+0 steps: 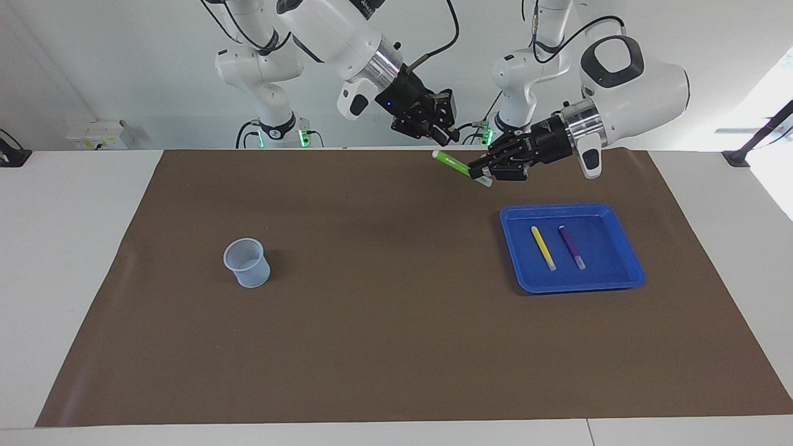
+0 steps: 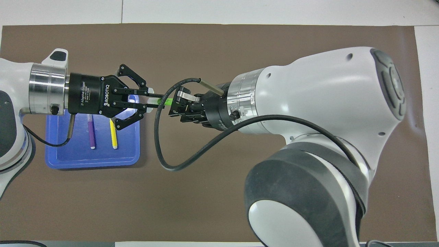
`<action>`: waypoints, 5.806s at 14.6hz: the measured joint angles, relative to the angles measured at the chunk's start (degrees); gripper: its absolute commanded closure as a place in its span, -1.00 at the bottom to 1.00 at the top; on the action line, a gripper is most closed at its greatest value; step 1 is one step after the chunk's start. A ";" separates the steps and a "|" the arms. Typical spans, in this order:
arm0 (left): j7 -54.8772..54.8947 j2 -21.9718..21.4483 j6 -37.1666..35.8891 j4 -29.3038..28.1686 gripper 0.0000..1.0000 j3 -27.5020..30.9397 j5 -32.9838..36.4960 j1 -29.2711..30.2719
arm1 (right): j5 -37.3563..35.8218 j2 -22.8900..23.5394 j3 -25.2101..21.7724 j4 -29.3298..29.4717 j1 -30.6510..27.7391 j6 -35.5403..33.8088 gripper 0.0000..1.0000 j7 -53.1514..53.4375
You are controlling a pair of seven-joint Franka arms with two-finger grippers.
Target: Right arm passes pens to left for tray arrangement
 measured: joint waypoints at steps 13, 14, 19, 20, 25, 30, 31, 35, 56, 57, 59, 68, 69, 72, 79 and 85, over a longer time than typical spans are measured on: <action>0.81 0.00 2.05 -0.03 1.00 0.29 1.05 1.07 | -5.16 0.22 -0.25 -0.11 0.20 -0.04 -1.00 0.11; 1.65 0.00 2.05 -0.16 1.00 0.33 1.80 1.98 | -7.11 0.22 -0.33 -0.08 0.10 -0.23 -1.00 0.11; 9.04 0.02 1.34 -1.53 1.00 0.46 7.55 7.52 | -17.40 -0.54 -0.61 0.09 -4.09 -5.51 -1.00 0.10; 11.39 0.05 0.82 -2.31 1.00 0.47 8.99 8.60 | -19.48 -0.65 -0.66 0.10 -5.19 -6.58 -1.00 -0.01; 25.67 1.43 -3.14 -4.71 1.00 0.61 18.85 16.23 | -26.86 -0.86 -0.83 0.00 -11.53 -10.51 -1.00 -7.48; 42.44 7.38 -3.73 -4.91 1.00 0.71 38.02 19.36 | -29.26 -0.92 -0.85 -0.21 -13.96 -12.37 -1.00 -12.88; 45.84 8.87 -3.72 -4.87 1.00 0.70 42.24 19.37 | -30.45 -0.98 -0.77 -0.21 -13.95 -13.11 -1.00 -13.54; 56.57 14.46 -3.78 -3.40 1.00 0.35 56.04 19.06 | -34.81 -1.33 -2.15 -0.21 -13.93 -15.05 -1.00 -18.97; 63.15 21.54 -8.80 10.65 -1.00 -1.02 70.42 11.50 | -37.66 -6.88 -22.26 -0.79 -11.74 -28.52 -1.00 -35.83; 63.20 20.03 -10.20 11.18 -1.00 -1.32 69.98 11.43 | -37.66 -6.88 -22.19 -0.80 -11.72 -28.52 -1.00 -35.83; 63.24 17.49 -12.05 11.56 -1.00 -2.43 69.27 11.31 | -37.66 -6.90 -22.10 -0.80 -11.68 -28.66 -1.00 -35.83; 63.24 12.66 -12.95 11.58 -1.00 -4.24 68.28 10.74 | -37.67 -6.97 -22.16 -0.80 -11.71 -28.85 -1.00 -37.55; 63.27 12.22 -13.04 11.52 -1.00 -4.27 68.22 10.71 | -37.69 -6.98 -22.18 -0.80 -11.71 -28.85 -1.00 -37.55; 63.39 9.80 -13.67 11.42 -1.00 -4.15 67.91 8.97 | -37.69 -6.98 -22.29 -0.80 -11.72 -28.85 -1.00 -37.55; 63.47 0.51 -24.54 13.36 -1.00 15.48 61.91 -10.37 | -37.69 -6.98 -22.48 -0.83 -11.76 -28.88 -1.00 -37.55; 63.82 -1.89 -20.06 9.88 -1.00 23.46 61.11 -18.34 | -37.69 -6.98 -22.48 -0.88 -11.76 -28.88 -1.00 -37.55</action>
